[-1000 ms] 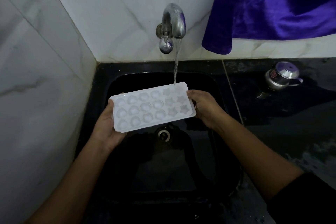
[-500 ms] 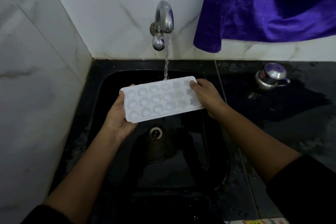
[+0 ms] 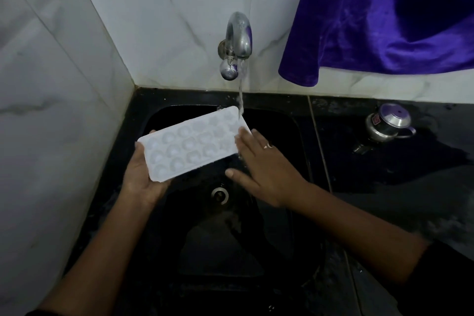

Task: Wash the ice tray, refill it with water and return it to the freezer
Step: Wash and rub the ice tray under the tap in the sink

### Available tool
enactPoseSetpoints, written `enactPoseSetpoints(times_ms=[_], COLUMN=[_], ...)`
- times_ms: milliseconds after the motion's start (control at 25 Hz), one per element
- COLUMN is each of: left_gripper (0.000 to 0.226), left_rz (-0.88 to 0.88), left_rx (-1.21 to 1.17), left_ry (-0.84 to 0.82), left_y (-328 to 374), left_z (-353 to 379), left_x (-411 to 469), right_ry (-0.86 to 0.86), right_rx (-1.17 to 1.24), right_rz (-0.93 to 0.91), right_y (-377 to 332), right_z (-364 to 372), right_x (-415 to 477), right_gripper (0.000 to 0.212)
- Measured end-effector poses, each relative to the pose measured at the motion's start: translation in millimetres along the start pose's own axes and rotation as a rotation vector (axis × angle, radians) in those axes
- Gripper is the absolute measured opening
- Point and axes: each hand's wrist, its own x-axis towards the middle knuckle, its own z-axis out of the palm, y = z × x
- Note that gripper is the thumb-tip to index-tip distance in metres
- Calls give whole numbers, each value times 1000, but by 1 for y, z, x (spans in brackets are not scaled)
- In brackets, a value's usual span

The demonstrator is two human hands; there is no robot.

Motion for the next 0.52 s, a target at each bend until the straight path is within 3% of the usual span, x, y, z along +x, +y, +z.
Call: enactPoseSetpoints(times_ms=[40, 160, 280, 360, 440, 520], left_gripper=[71, 44, 42, 52, 45, 40], left_rz=[8, 17, -16, -3, 17, 7], left_rx=[-4, 34, -9, -38, -39, 8], left_ry=[-10, -32, -44, -65, -32, -24], left_y=[-2, -9, -6, 0, 3, -3], left_z=[-4, 5, 9, 1, -4, 2], left_x=[-1, -8, -9, -7, -7, -8], right_ry=[-27, -19, 30, -21, -76, -56], right_rx=[-48, -147, -134, -168, -233, -258], right_rz=[-21, -2, 87, -12, -118, -99], right_y=[2, 13, 10, -3, -4, 6], right_z=[1, -11, -15, -7, 2, -5], right_x=[2, 33, 49, 32, 16, 25], right_gripper=[92, 91, 94, 97, 97, 94])
